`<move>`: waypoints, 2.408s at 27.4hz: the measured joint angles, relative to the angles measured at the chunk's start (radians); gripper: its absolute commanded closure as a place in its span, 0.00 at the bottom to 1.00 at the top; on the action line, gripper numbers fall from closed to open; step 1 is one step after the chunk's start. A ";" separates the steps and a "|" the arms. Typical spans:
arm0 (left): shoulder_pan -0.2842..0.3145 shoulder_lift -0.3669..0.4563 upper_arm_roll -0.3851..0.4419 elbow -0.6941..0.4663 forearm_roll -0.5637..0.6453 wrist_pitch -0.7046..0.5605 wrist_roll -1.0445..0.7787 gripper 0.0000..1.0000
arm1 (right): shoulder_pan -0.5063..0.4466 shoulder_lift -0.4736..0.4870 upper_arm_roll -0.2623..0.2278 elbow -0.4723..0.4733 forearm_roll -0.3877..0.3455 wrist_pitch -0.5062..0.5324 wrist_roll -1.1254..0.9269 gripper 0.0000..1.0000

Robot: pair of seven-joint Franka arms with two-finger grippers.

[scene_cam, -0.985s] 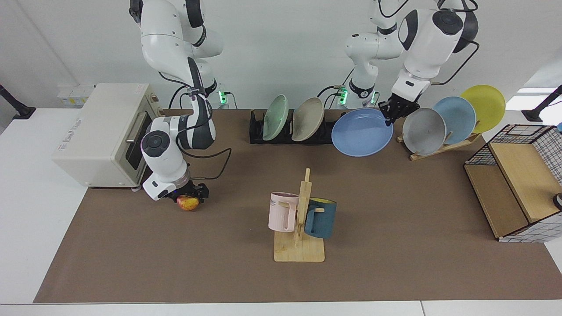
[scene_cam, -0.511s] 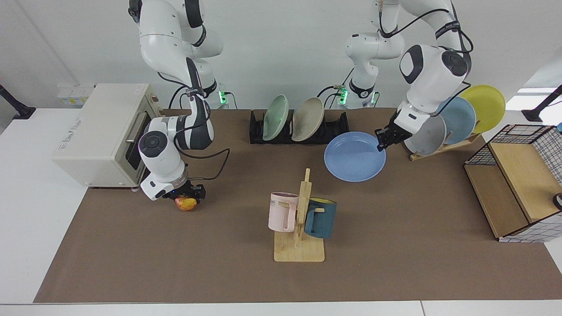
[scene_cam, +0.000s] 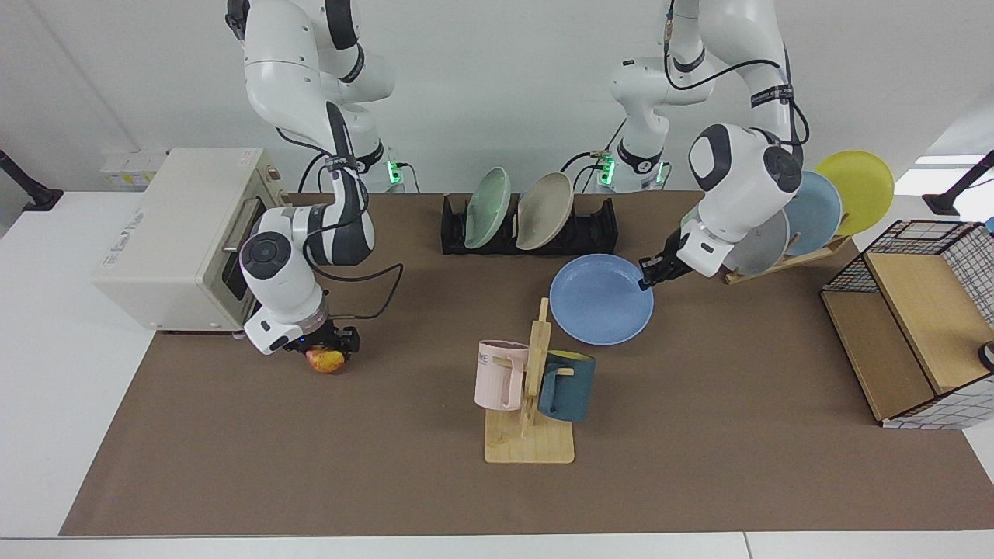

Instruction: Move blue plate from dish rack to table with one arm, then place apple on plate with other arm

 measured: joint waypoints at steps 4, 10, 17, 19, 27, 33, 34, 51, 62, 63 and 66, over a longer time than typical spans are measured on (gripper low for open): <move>-0.016 0.003 -0.029 -0.040 -0.011 0.064 -0.007 1.00 | 0.000 -0.021 0.001 0.010 0.000 -0.025 0.000 0.99; -0.021 0.003 -0.058 -0.071 -0.036 0.144 -0.018 1.00 | 0.004 -0.067 0.006 0.016 0.000 -0.066 0.000 0.98; -0.022 0.003 -0.126 -0.111 -0.042 0.245 -0.036 1.00 | 0.025 -0.133 0.009 0.024 0.000 -0.150 0.000 0.97; -0.024 0.003 -0.145 -0.124 -0.043 0.272 -0.042 0.88 | 0.026 -0.147 0.009 0.024 0.001 -0.163 0.000 0.97; -0.026 0.003 -0.154 -0.135 -0.045 0.306 -0.058 0.39 | 0.026 -0.182 0.009 0.024 0.001 -0.198 0.000 0.95; -0.026 0.003 -0.153 -0.134 -0.045 0.311 -0.058 0.01 | 0.026 -0.187 0.009 0.024 0.001 -0.201 0.000 0.95; -0.026 0.003 -0.153 -0.134 -0.045 0.312 -0.058 0.01 | 0.026 -0.187 0.009 0.024 0.002 -0.201 0.000 0.95; -0.008 -0.088 0.000 0.123 0.285 -0.211 -0.056 0.01 | 0.087 -0.203 0.012 0.024 0.002 -0.227 0.080 0.94; 0.029 -0.109 0.007 0.326 0.392 -0.520 0.003 0.00 | 0.174 -0.210 0.013 0.024 0.004 -0.240 0.239 0.95; 0.029 -0.110 0.008 0.346 0.395 -0.544 0.009 0.00 | 0.184 -0.211 0.013 0.024 0.006 -0.240 0.255 0.95; 0.030 -0.114 0.013 0.407 0.408 -0.617 0.024 0.00 | 0.217 -0.215 0.014 0.024 0.012 -0.240 0.309 0.95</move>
